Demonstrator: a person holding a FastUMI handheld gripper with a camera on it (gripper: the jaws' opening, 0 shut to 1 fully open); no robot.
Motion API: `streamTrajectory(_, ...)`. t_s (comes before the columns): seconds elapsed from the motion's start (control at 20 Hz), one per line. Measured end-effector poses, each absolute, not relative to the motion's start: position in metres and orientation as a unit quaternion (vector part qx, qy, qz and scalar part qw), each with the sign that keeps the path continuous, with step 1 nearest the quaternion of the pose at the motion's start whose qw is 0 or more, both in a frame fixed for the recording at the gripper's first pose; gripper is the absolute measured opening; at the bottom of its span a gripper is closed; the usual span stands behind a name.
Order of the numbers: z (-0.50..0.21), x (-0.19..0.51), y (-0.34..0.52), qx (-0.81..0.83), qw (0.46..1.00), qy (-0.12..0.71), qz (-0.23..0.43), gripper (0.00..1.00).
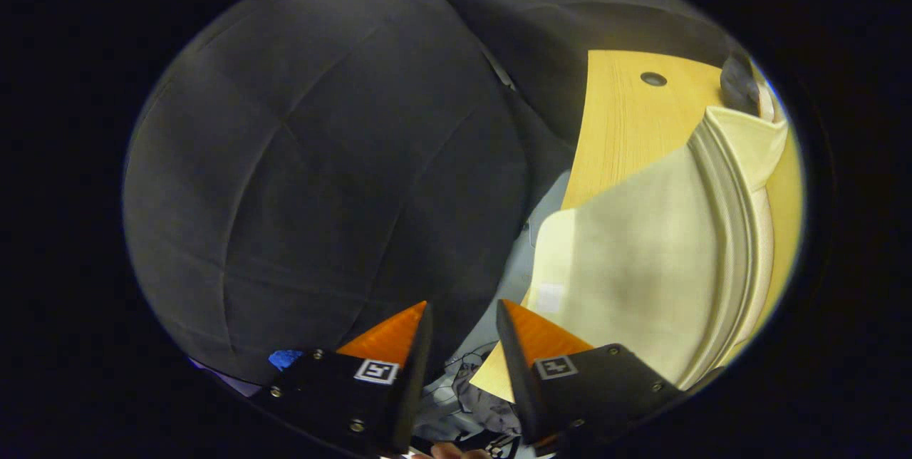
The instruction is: Open the storage box then place both shoes into the box .Put the left shoe in first, then the right shoe, with the right side of both shoes facing outward in a uniform manner.
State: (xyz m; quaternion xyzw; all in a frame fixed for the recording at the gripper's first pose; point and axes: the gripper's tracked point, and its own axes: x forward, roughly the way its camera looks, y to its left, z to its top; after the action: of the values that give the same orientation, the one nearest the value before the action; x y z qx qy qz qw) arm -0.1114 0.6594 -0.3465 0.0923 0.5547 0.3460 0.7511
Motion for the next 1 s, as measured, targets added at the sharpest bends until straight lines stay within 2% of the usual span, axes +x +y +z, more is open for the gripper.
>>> streamTrajectory(0.05, -0.337, -0.108, 0.657, 0.097, 0.751, 0.550, 0.351, 0.62)
streamTrajectory(0.1, -0.325, -0.102, 0.651, 0.101, 0.752, 0.546, 0.355, 0.63)
streamTrajectory(0.65, -0.198, -0.045, 0.541, 0.124, 0.805, 0.459, 0.354, 0.65)
streamTrajectory(0.75, -0.188, -0.032, 0.513, 0.129, 0.816, 0.446, 0.344, 0.75)
streamTrajectory(1.0, -0.192, 0.001, 0.432, 0.131, 0.840, 0.431, 0.303, 0.78)
